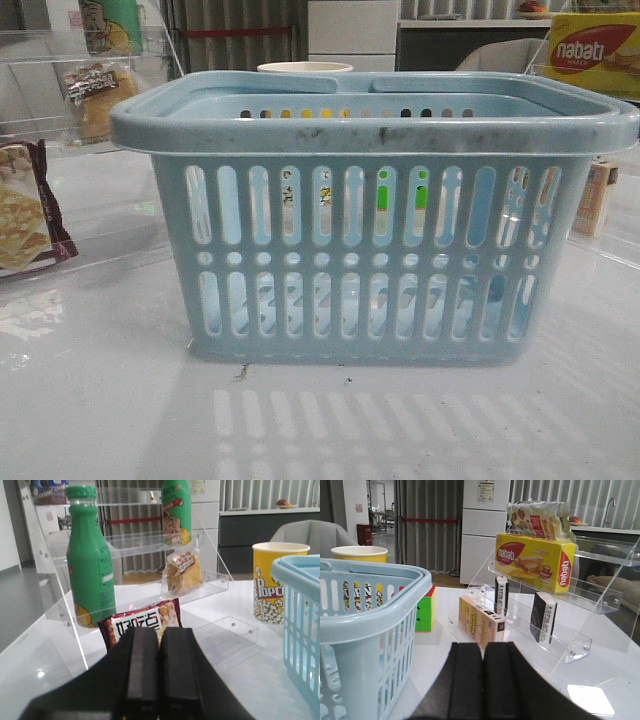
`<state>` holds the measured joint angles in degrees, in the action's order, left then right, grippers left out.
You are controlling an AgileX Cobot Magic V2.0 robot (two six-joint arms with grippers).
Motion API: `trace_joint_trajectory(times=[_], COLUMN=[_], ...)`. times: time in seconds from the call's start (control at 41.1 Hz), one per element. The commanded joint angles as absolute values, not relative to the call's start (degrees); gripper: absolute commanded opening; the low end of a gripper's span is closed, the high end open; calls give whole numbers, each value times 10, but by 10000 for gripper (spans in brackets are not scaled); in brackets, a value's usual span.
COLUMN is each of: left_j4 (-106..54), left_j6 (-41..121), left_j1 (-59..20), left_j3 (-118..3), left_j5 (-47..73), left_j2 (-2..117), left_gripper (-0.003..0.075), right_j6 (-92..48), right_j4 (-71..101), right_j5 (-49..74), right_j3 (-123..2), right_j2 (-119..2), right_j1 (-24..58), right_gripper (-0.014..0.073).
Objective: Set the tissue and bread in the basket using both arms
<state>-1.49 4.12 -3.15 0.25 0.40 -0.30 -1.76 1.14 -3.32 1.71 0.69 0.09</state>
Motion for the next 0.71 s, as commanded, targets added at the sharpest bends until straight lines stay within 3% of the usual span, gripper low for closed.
trace_joint_trajectory(times=[0.0, 0.219, 0.463, 0.682], left_j4=[-17, -33, -33, -33], left_j6=[38, 37, 37, 37], left_j1=[-33, -33, -33, -33], left_j3=[-34, -182, -372, -454], left_j5=[-56, 15, 152, 286], left_j2=[-14, 7, 103, 190], left_gripper=[91, 91, 91, 91], right_j6=[-17, -17, -17, -17], right_j4=[10, 10, 10, 10], right_j5=[-87, 32, 162, 273], right_j3=[-22, -179, -361, -429], right_j2=[16, 8, -90, -181], right_j1=[-2, -2, -2, -2], right_gripper=[55, 55, 55, 55])
